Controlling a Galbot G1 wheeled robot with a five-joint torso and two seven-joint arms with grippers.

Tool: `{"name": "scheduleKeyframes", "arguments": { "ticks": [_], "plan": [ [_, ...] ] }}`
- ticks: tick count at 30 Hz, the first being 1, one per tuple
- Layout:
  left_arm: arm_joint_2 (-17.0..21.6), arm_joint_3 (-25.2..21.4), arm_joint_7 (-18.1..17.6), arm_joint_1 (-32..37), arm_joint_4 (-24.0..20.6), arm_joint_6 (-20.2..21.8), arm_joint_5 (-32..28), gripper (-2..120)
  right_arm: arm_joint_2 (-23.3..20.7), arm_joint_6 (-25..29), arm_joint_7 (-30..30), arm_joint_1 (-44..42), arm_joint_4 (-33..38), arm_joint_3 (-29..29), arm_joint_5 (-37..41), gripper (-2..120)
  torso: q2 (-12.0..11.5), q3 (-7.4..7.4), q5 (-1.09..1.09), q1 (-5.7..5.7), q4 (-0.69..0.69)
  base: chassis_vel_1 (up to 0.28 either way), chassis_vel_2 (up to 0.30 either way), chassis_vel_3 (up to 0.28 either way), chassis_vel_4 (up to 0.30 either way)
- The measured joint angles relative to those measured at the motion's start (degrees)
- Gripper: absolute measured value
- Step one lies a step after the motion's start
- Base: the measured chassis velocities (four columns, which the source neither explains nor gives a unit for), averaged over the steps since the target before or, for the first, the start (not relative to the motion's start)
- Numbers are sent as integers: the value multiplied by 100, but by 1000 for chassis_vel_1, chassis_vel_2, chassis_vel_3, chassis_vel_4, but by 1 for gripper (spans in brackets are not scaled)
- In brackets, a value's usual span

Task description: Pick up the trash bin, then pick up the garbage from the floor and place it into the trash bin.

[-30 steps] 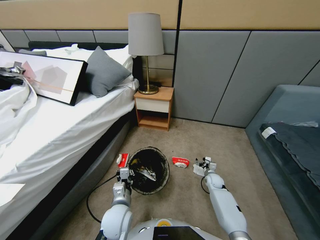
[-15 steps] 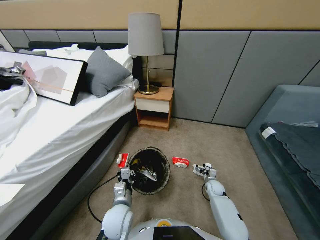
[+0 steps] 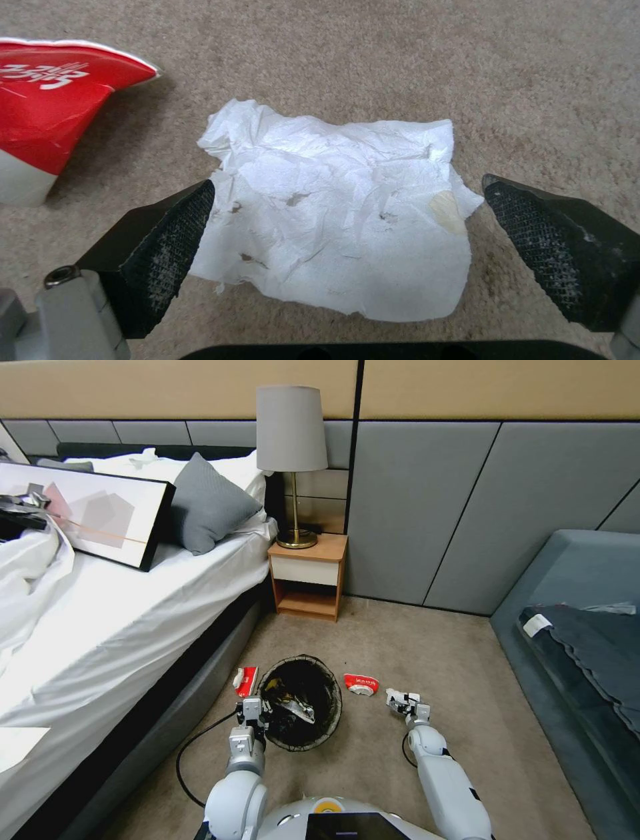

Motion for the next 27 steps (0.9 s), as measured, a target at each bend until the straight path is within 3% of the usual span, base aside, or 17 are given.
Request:
{"name": "scheduleKeyframes", "arguments": {
  "ticks": [11,27],
  "plan": [
    [3,39,-5,9,0,-3,26,1,-15,-5,-45,84,-215,-3,57,100,0,0,0,0,0,0,0,0,0],
    [-5,87,-11,25,1,-11,55,1,-11,61,-197,125,-521,56,61,47,0,0,1,0,2,0,0,0,0]
  ]
}}
